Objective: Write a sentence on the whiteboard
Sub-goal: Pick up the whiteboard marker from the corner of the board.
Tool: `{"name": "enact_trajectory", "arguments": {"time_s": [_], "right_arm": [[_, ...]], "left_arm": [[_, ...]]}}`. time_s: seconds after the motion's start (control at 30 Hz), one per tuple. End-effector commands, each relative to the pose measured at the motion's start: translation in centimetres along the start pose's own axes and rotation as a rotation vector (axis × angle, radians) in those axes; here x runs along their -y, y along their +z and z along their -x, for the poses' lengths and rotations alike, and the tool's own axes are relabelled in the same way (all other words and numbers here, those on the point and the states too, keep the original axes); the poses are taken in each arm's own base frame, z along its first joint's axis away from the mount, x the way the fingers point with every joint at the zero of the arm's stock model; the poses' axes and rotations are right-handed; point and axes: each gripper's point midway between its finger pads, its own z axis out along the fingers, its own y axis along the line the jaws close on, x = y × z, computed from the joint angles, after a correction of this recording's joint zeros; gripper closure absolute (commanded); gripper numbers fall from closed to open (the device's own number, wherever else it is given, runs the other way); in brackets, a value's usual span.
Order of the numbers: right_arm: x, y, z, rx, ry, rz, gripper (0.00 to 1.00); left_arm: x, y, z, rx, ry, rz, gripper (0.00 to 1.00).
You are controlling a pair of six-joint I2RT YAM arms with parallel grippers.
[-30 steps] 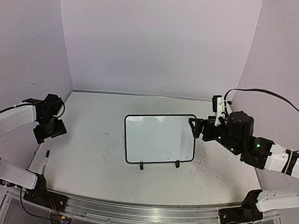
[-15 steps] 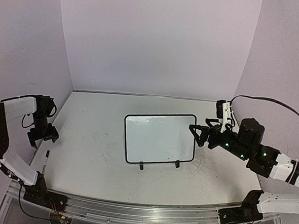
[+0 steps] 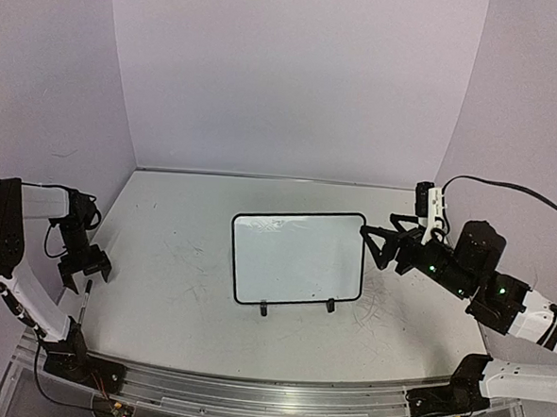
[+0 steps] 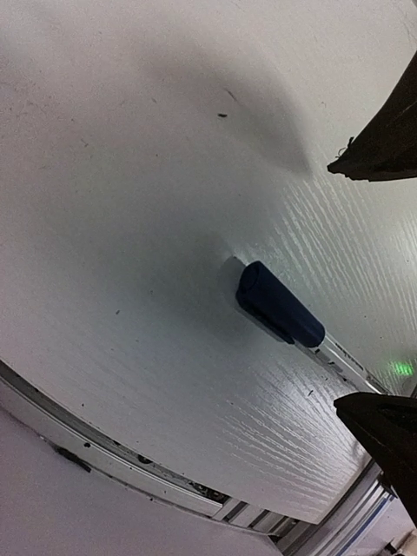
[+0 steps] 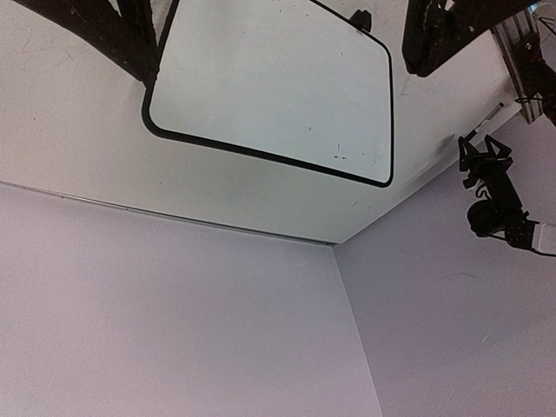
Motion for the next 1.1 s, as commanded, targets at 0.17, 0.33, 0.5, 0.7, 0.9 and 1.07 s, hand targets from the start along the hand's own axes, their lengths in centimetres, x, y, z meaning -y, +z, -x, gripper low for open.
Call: {"name": "enact_trajectory", "arguments": {"time_s": [0.17, 0.33, 0.5, 0.7, 0.9, 1.07], "right_arm": [[0.2, -1.0, 1.6, 0.078, -0.017, -0.010, 0.02], [0.2, -1.0, 1.5, 0.080, -0.018, -0.009, 0.02], [0.7, -1.2, 1.6, 0.088, -0.020, -0.036, 0.02], [0.7, -1.0, 1.8, 0.097, -0.020, -0.040, 0.02], [0.6, -0.2, 1.2, 0.076, -0.019, -0.034, 0.02], [0.6, 0.1, 1.0, 0.069, -0.019, -0.036, 0.02]], "left_arm": [[-0.4, 2.0, 1.1, -0.053, -0.047, -0.002, 0.14], [0.6, 3.5, 0.9, -0.089, -0.042, -0.045, 0.19], [0.9, 2.4, 0.2, -0.073, -0.078, -0.097, 0.36], [-0.3, 2.7, -2.0, -0.099, -0.133, -0.071, 0.59], [-0.7, 2.0, -1.7, -0.074, -0.101, -0.021, 0.55], [-0.6, 1.9, -2.4, -0.082, -0.072, 0.022, 0.45]]}}
